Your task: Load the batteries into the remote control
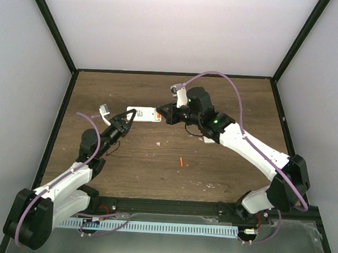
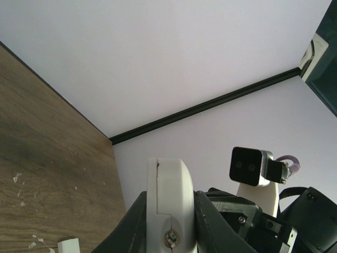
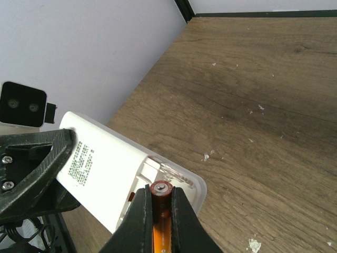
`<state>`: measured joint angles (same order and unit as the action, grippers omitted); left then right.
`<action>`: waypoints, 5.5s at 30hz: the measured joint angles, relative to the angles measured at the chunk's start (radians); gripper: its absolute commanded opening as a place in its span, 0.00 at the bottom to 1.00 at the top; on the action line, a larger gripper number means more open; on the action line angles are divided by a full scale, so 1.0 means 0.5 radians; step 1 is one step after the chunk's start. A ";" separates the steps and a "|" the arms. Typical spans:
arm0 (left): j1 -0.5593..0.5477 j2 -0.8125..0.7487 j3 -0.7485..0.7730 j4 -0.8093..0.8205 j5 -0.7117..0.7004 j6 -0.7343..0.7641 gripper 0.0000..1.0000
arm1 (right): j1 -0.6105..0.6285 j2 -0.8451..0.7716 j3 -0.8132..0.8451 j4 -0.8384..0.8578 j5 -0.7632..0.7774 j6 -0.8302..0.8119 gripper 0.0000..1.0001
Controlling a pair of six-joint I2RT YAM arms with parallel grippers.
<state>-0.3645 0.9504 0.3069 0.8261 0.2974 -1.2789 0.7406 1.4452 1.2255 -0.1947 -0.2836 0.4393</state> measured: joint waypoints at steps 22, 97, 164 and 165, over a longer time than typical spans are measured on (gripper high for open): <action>-0.001 -0.030 -0.021 -0.011 -0.016 0.038 0.00 | 0.014 0.021 -0.005 -0.014 0.022 0.014 0.05; -0.002 -0.023 -0.020 -0.008 -0.089 0.082 0.00 | -0.023 -0.034 0.045 -0.188 0.304 -0.053 0.32; -0.002 -0.015 0.026 0.214 0.053 -0.166 0.00 | -0.507 0.034 -0.195 0.545 -1.068 1.137 0.64; -0.002 -0.010 0.027 0.219 0.059 -0.166 0.00 | -0.506 0.038 -0.195 0.557 -1.076 1.143 0.63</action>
<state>-0.3653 0.9455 0.3202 0.9356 0.3267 -1.3617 0.4877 1.4643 1.1282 0.0837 -0.8215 1.0107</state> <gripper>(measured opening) 0.177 0.648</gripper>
